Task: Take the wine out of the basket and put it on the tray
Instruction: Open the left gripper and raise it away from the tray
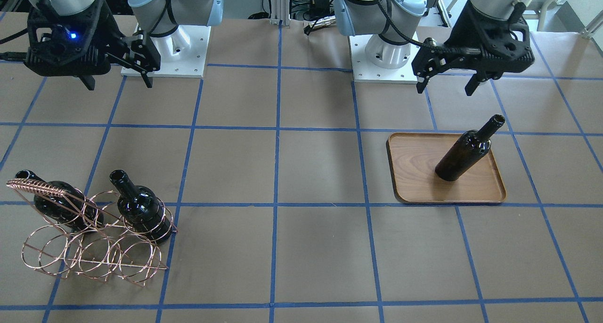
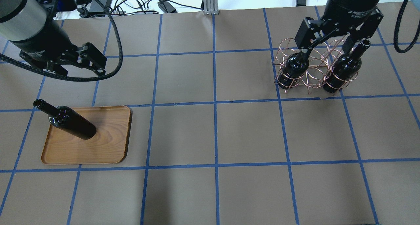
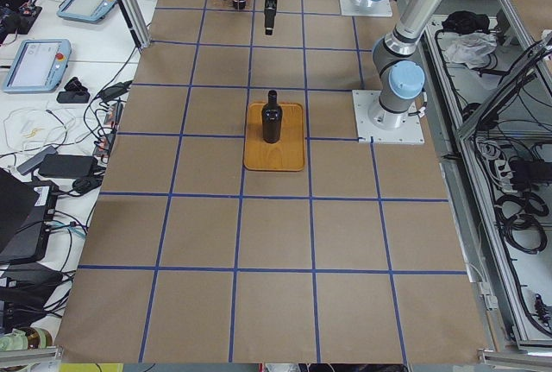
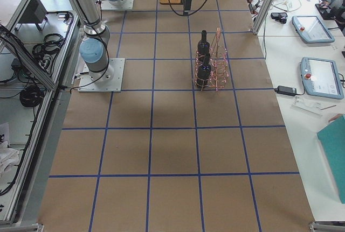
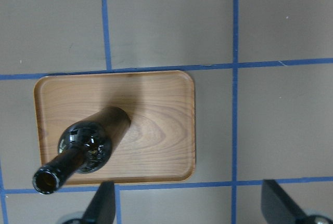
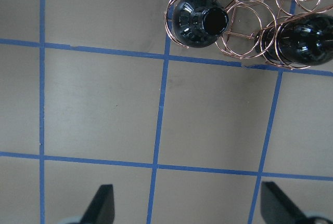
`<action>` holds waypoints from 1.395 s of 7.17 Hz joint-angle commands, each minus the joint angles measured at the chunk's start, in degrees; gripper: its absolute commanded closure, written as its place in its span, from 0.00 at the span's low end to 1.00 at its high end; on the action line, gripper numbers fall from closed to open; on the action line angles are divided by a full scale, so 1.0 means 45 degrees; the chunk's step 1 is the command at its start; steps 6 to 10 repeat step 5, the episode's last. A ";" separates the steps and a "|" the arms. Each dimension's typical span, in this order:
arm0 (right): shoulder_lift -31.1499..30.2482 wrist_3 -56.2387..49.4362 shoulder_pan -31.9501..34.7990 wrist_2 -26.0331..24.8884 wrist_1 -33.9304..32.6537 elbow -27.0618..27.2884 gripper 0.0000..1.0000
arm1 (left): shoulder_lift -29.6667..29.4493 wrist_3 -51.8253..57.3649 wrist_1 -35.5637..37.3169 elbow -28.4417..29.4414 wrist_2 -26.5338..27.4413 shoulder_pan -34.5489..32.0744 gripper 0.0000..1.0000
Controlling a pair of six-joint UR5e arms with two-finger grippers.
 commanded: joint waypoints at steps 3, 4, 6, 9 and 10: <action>-0.0001 0.0000 0.0000 0.0009 0.0014 0.0000 0.00 | 0.0116 -0.0366 -0.0053 -0.0165 0.0041 -0.0632 0.00; 0.0018 0.0000 0.0000 -0.0010 -0.0006 0.0000 0.00 | 0.0116 -0.0365 -0.0053 -0.0165 0.0003 -0.0651 0.00; 0.0019 0.0000 0.0000 -0.0010 0.0014 0.0000 0.00 | 0.0116 -0.0307 -0.0053 -0.0165 0.0022 -0.0632 0.00; 0.0019 0.0000 0.0000 -0.0010 0.0014 0.0000 0.00 | 0.0116 -0.0307 -0.0053 -0.0165 0.0022 -0.0632 0.00; 0.0019 0.0000 0.0000 -0.0010 0.0014 0.0000 0.00 | 0.0116 -0.0307 -0.0053 -0.0165 0.0022 -0.0632 0.00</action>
